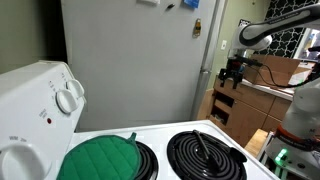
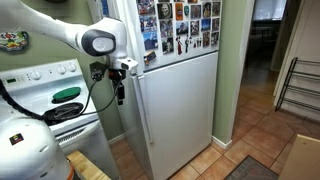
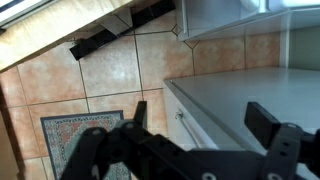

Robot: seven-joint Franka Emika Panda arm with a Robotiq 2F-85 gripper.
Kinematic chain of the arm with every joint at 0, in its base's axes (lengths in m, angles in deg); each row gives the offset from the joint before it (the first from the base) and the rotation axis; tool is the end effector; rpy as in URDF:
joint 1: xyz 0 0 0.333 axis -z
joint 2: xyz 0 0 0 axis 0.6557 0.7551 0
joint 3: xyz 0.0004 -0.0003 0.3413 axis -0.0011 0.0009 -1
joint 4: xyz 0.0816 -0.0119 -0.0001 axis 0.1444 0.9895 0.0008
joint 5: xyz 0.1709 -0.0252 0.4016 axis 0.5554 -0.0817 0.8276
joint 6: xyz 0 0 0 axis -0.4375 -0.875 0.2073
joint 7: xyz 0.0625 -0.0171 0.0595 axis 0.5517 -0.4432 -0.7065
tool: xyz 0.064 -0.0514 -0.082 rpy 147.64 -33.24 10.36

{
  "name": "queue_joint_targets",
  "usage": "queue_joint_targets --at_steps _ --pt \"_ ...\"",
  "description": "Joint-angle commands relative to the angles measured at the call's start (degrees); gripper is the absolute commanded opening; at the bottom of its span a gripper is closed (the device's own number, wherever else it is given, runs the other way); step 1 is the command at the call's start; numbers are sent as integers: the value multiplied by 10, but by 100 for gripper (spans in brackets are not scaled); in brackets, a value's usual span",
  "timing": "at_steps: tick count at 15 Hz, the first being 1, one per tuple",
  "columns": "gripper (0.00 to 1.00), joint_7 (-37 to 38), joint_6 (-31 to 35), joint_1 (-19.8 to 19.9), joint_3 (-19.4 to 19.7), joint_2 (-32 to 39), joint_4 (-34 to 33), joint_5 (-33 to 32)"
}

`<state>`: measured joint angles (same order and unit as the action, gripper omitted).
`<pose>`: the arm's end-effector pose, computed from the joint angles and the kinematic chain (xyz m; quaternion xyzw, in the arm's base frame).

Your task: Open the bottom part of the fridge

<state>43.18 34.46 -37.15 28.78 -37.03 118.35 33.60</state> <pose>0.3623 0.0154 0.4222 -0.9699 0.2277 0.0559 0.0660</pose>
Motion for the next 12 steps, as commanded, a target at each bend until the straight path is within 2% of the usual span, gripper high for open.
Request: queue_joint_targets --at_steps 1,3,8,12 --pt "100 0 -1 -1 -2 0 -3 0" --pt "100 1 -1 -3 -5 0 -5 0" --pt "100 8 -35 63 68 86 -36 0" --pt "100 -2 -100 77 116 167 -94 40"
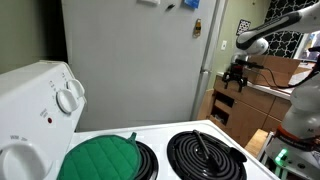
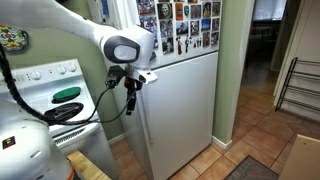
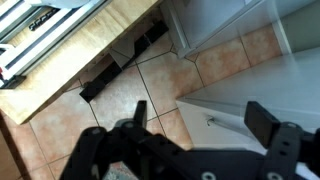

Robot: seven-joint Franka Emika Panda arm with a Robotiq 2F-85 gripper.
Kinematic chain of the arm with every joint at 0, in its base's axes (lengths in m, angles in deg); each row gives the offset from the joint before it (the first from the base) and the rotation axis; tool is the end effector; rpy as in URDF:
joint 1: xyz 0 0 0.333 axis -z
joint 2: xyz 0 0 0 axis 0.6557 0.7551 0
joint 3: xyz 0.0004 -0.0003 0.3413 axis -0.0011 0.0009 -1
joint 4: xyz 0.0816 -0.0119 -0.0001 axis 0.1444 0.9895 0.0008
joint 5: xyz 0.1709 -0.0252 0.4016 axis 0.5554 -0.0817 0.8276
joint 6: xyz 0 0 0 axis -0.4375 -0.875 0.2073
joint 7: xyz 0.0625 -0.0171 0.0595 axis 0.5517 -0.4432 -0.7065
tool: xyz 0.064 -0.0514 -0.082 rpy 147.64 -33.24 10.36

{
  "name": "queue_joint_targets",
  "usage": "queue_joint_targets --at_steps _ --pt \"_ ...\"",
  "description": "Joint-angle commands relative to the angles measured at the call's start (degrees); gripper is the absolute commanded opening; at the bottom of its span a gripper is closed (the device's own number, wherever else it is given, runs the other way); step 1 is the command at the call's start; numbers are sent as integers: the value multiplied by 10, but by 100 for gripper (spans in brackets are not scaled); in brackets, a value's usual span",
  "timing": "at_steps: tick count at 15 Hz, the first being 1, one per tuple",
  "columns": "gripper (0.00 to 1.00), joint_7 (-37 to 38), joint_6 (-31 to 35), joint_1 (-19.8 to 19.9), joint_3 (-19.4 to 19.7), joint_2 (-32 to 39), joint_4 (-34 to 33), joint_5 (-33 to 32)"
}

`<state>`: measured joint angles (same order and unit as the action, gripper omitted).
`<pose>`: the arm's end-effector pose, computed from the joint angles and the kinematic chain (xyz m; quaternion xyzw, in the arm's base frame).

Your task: Open the bottom part of the fridge

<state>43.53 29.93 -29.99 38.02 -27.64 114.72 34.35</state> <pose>0.3708 -0.0868 0.3883 -0.9186 0.3511 0.1401 0.1151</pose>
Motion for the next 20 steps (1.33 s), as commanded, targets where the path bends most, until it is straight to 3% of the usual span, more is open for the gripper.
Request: queue_joint_targets --at_steps 1,5,6,11,14,20 --pt "100 -6 -75 6 32 90 -73 46" --pt "100 9 -141 10 54 156 -139 126" --pt "100 1 -112 10 40 115 -102 91" --pt "100 -16 -118 9 50 157 -132 120" --pt "100 3 -154 20 73 194 -159 201" --pt "100 33 -236 40 100 268 -200 300"
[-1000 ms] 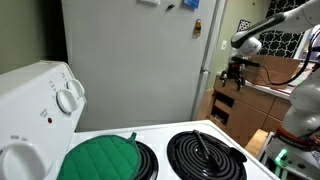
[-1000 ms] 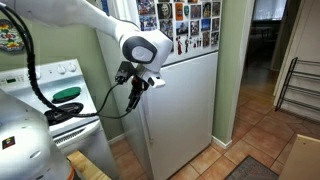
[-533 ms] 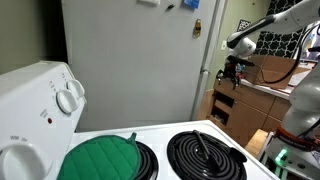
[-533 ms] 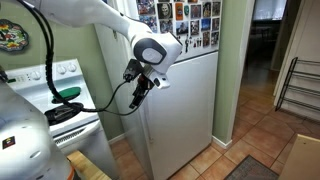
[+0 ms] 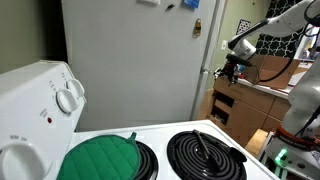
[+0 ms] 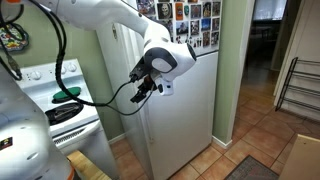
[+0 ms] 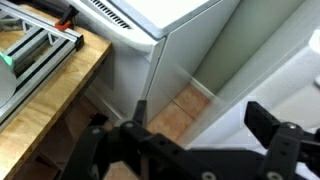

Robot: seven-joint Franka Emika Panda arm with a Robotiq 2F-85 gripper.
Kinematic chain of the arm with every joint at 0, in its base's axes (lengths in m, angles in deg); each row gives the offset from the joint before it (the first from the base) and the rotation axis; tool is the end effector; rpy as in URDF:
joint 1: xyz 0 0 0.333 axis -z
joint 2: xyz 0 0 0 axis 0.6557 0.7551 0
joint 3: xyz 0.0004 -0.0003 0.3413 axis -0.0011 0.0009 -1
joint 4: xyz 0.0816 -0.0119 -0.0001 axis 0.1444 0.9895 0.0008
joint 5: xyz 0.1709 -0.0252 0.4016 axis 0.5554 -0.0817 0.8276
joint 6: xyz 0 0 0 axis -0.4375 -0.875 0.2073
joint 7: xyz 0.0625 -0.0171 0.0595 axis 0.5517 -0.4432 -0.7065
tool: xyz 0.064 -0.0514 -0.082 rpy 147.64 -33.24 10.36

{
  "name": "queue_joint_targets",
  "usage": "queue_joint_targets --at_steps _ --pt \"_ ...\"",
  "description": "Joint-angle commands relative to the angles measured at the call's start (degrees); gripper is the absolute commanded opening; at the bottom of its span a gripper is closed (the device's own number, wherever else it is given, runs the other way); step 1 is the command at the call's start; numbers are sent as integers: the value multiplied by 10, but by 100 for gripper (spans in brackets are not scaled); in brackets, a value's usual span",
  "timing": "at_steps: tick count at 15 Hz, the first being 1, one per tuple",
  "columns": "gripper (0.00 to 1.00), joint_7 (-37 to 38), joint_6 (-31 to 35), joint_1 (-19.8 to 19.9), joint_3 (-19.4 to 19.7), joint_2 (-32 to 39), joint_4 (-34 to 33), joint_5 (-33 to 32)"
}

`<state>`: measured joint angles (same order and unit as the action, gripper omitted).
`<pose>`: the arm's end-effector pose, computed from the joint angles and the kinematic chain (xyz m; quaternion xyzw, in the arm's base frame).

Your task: Open the bottom part of the fridge

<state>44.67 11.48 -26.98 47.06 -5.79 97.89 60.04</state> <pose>0.4349 -0.1507 0.3691 -0.7617 0.4630 0.2993 0.3405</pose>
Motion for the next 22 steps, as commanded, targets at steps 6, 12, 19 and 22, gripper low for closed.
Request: queue_joint_targets --at_steps 6,12,19,22 --pt "100 103 -136 18 18 120 -69 147" --pt "100 211 -106 23 31 144 -56 276" --pt "100 266 -95 18 30 156 -44 330" --pt "100 262 -76 16 30 152 -34 336"
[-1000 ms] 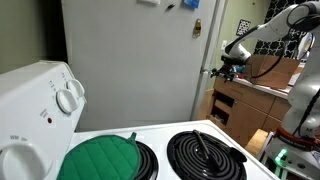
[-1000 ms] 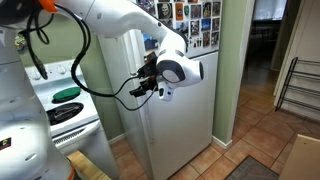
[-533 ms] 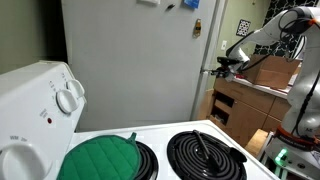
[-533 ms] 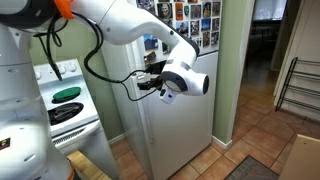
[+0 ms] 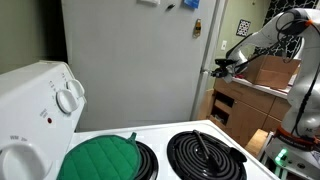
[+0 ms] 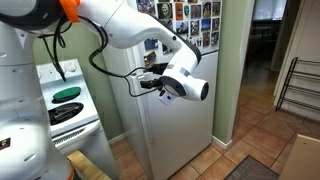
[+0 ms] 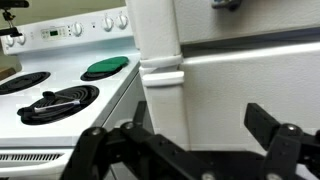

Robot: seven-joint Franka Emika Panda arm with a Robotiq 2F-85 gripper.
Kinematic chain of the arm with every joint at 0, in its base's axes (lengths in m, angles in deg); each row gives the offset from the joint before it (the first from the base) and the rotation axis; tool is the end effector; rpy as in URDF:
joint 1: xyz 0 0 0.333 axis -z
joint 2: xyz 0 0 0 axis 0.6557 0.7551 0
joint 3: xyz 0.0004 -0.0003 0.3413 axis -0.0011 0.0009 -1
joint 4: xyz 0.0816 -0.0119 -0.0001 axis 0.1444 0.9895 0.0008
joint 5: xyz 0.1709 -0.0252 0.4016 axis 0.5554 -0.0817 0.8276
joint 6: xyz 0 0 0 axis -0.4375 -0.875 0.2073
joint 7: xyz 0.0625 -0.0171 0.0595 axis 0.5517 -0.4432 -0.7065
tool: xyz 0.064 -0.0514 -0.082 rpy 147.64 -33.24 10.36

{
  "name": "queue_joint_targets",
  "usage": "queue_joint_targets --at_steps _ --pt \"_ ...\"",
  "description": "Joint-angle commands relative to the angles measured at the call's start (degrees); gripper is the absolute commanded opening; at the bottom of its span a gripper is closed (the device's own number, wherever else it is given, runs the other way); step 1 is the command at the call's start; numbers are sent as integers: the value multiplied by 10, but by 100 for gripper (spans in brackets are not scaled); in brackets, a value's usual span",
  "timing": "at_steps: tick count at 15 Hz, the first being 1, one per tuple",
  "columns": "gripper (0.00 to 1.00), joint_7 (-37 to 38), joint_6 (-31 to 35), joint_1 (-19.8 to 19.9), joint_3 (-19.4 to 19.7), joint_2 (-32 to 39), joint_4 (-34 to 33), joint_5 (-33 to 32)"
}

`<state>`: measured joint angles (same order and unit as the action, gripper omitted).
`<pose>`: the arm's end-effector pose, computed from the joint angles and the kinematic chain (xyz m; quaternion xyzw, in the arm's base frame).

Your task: Open the bottom part of the fridge

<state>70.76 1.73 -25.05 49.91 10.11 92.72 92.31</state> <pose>0.4910 -0.1698 0.3193 -0.4318 0.6101 0.4651 0.4742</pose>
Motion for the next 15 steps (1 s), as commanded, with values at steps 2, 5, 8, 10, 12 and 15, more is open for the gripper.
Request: queue_joint_targets --at_steps 2,5,8,10,12,15 --pt "100 -3 29 -6 0 -14 29 15" --pt "100 -16 43 -5 2 -25 49 15" --pt "100 -18 46 0 5 -30 66 32" --pt "100 -14 45 0 4 -34 77 50" --pt "100 -11 48 0 3 -37 87 67" --pt "100 -15 53 -3 1 -42 101 81"
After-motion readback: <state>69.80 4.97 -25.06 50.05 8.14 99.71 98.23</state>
